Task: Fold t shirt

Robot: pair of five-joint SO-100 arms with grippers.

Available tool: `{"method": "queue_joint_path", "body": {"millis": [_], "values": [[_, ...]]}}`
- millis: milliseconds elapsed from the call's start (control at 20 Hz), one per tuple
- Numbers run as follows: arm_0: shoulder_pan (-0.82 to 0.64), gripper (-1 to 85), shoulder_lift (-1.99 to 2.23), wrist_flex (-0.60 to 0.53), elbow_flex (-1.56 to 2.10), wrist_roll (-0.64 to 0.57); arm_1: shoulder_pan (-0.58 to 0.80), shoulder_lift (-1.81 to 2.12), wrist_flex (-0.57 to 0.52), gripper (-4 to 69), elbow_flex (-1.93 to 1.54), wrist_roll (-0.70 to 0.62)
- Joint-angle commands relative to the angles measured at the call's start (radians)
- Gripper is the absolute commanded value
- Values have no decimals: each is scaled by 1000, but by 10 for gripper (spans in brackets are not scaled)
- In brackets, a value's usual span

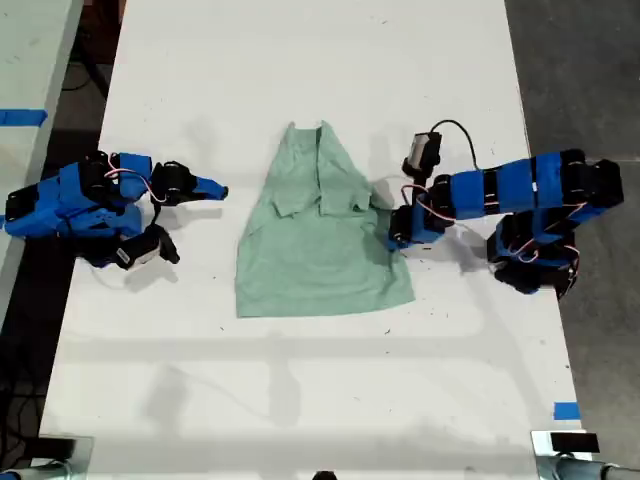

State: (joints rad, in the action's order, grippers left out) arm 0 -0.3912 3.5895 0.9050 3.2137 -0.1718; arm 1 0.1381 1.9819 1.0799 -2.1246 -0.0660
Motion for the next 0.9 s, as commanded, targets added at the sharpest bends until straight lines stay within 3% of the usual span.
{"method": "queue_joint_path", "body": {"millis": [0, 250, 500, 600, 750, 850], "values": [[12, -2, 8, 3, -2, -9, -34, 6, 63, 16, 247, -80], [12, -2, 8, 5, -2, -9, -101, -374, 61, 16, 744, -181], [12, -2, 8, 5, -2, -12, -66, -788, 80, 20, 1157, -235], [12, -2, 8, 6, -3, -12, -57, -798, 112, 200, 1180, -235], [12, -2, 8, 8, -3, -12, -58, -675, 261, 248, 1141, -206], [12, -2, 8, 8, -3, -12, -51, -558, 353, 25, 1071, -187]]}}
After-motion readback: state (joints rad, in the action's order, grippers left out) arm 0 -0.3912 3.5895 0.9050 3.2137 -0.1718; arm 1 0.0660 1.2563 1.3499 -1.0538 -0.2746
